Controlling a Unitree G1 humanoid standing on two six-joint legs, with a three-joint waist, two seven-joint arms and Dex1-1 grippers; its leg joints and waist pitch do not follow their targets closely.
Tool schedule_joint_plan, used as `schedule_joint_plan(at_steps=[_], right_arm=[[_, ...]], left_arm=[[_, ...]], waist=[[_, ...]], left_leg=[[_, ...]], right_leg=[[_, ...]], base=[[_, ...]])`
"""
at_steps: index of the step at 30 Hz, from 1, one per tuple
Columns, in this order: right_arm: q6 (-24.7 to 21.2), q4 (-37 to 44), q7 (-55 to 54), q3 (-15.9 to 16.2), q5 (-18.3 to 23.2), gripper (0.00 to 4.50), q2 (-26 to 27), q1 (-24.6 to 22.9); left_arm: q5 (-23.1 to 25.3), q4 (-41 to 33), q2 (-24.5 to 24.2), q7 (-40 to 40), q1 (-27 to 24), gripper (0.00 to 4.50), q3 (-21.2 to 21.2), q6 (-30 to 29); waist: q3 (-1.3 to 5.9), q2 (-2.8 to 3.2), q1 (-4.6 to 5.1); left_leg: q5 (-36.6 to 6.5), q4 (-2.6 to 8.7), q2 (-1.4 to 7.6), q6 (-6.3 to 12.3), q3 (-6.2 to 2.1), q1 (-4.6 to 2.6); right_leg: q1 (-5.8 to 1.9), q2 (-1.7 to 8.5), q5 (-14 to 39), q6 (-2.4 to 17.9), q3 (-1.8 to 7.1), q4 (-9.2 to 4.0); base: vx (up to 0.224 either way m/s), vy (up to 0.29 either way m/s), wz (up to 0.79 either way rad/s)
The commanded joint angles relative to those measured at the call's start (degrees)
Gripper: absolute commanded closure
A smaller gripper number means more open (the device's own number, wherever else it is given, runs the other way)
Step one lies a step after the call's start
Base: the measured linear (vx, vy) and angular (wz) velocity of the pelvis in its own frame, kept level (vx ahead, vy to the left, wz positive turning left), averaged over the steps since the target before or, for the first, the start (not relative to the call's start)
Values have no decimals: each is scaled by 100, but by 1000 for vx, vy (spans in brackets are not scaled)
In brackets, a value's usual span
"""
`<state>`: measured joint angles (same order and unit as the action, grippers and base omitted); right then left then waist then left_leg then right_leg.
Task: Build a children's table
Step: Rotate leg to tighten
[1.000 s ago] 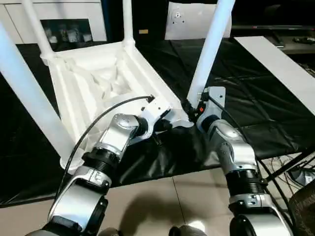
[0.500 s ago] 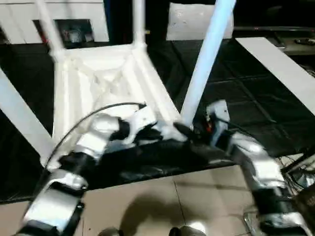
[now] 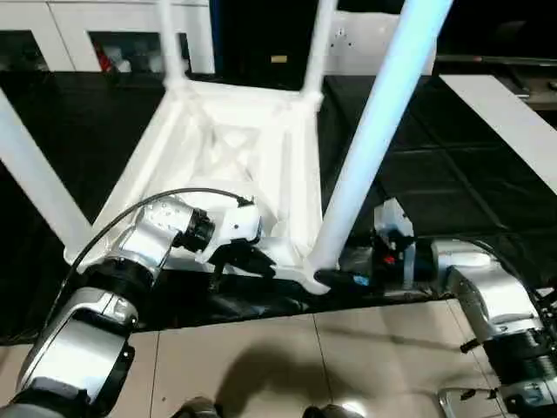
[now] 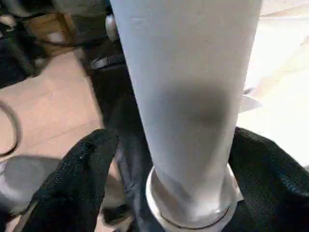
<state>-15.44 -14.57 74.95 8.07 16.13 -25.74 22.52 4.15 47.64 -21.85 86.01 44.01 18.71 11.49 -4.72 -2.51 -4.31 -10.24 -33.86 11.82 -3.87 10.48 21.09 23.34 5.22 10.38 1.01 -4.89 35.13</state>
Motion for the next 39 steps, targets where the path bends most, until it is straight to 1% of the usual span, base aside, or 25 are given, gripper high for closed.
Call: schedule_joint_plan(at_steps=[1,2,3,6,7,8,13,17,21,23,24,25,26,27,28,29,30,31,32,33,34,35,37,38,39], right_arm=[[83,-42,259,113,54,98,-104,146],[83,-42,259,113,54,105,-104,146],[73,-59,324,151,56,134,-111,177],[89,-104,426,205,41,150,-109,232],[99,-131,450,226,38,150,-104,256],[99,-131,450,226,38,178,-104,256],[97,-190,544,284,45,222,-77,318],[-2,-146,564,283,130,243,-38,303],[-350,35,267,184,256,248,99,211],[-514,107,-254,153,125,249,262,148],[-533,116,-325,148,108,249,287,140],[-688,221,-1027,88,-40,249,577,54],[-782,266,-1302,55,-64,249,727,30],[-805,277,-1370,48,-70,249,764,24],[-1018,339,-1853,-36,-74,250,1054,8],[-1046,335,-1946,-56,-73,251,1118,16],[-1230,301,-2591,-193,-61,251,1555,78],[-1269,219,-2988,-246,-102,251,1830,143],[-1275,160,-3219,-270,-135,251,1992,186],[-1299,126,-3395,-287,-156,251,2106,218],[-1282,46,-3637,-313,-202,251,2261,276],[-1271,-121,-4009,-364,-289,251,2480,384],[-1158,-431,-4579,-415,-460,251,2815,586],[-1158,-431,-4579,-415,-460,251,2815,586],[-1065,-691,-5020,-468,-605,251,3045,771]], left_arm=[[111,26,70,451,217,450,309,270],[111,26,70,451,217,450,309,270],[105,49,69,514,253,450,319,288],[110,131,76,612,335,450,342,372],[118,179,83,639,372,450,353,413],[118,179,83,639,372,450,353,413],[147,316,80,649,459,450,404,493],[157,391,69,649,483,450,405,504],[251,459,111,175,502,450,292,177],[258,476,194,-325,526,450,174,-259],[245,475,208,-376,527,450,153,-315],[53,395,385,-832,504,450,-87,-845],[-24,326,471,-989,478,450,-172,-1031],[-43,309,492,-1028,471,450,-192,-1077],[-125,175,646,-1333,416,450,-316,-1348],[-133,155,678,-1404,408,450,-336,-1391],[-178,13,901,-1897,357,450,-470,-1681],[-207,-52,1065,-2234,343,450,-556,-1845],[-223,-86,1165,-2435,339,450,-607,-1939],[-222,-126,1241,-2591,337,450,-647,-2025],[-206,-148,1348,-2837,348,450,-695,-2091],[-155,-181,1498,-3173,372,450,-747,-2180],[-78,-231,1751,-3733,420,450,-826,-2296],[-78,-231,1751,-3733,420,450,-826,-2296],[-5,-335,1938,-4147,429,450,-873,-2404]], waist=[[442,-6,6],[442,-2,-14],[440,-8,-27],[446,-5,-61],[448,-10,-65],[444,-10,-62],[442,-16,-72],[442,-4,-73],[431,12,-70],[415,2,-69],[411,11,-63],[360,11,-38],[352,11,-33],[354,7,-6],[340,18,16],[345,4,76],[351,-6,111],[338,9,183],[344,4,212],[350,-26,261],[344,-14,283],[340,-25,292],[363,-7,336],[362,-8,347],[375,-6,346]], left_leg=[[-804,355,179,409,1,-75],[-775,355,188,407,1,-77],[-774,355,192,409,5,-87],[-708,353,192,423,5,-87],[-712,354,189,413,4,-85],[-733,355,188,405,4,-81],[-781,359,186,366,0,-75],[-745,358,187,367,-1,-77],[-796,368,192,339,-6,-79],[-905,372,184,272,-5,-93],[-947,380,186,238,-5,-99],[-1157,414,176,97,-13,-102],[-1267,418,166,55,-23,-112],[-1392,428,155,-19,-44,-107],[-1456,453,155,-75,-71,-93],[-1516,465,146,-113,-86,-78],[-1505,466,154,-124,-85,-80],[-1539,469,152,-166,-90,-65],[-1562,463,139,-175,-95,-63],[-1521,449,113,-145,-94,-51],[-1490,439,103,-77,-86,-51],[-1470,438,107,-47,-83,-49],[-1294,420,99,9,-67,-52],[-1262,422,97,20,-62,-46],[-1187,416,101,59,-55,-62]], right_leg=[[-332,319,677,1477,313,-351],[-331,328,636,1487,316,-340],[-320,327,635,1490,315,-344],[-318,323,524,1526,311,-324],[-323,325,524,1530,309,-322],[-324,326,545,1530,308,-323],[-336,335,658,1486,307,-336],[-331,326,585,1500,305,-331],[-331,322,587,1519,304,-327],[-313,334,862,1456,307,-368],[-311,339,967,1437,311,-378],[-294,339,1481,1278,314,-437],[-283,347,1721,1219,306,-469],[-297,364,2117,1074,297,-514],[-295,358,2330,962,289,-536],[-299,348,2406,899,276,-546],[-297,344,2356,906,283,-540],[-271,343,2342,943,281,-526],[-269,343,2399,928,271,-539],[-284,339,2487,866,261,-562],[-276,333,2502,842,267,-584],[-271,334,2486,843,273,-590],[-259,312,2161,932,286,-560],[-262,305,2069,955,286,-557],[-267,306,1861,1005,289,-543]], base=[[0,0,0],[0,0,0],[0,0,0],[0,0,0],[0,0,0],[0,0,0],[0,0,0],[0,0,0],[0,0,0],[0,0,0],[0,0,0],[0,0,0],[0,0,0],[0,0,0],[0,0,0],[0,0,0],[0,0,0],[0,0,0],[0,0,0],[0,0,0],[0,0,0],[0,0,0],[0,0,0],[0,0,0],[0,0,0]])
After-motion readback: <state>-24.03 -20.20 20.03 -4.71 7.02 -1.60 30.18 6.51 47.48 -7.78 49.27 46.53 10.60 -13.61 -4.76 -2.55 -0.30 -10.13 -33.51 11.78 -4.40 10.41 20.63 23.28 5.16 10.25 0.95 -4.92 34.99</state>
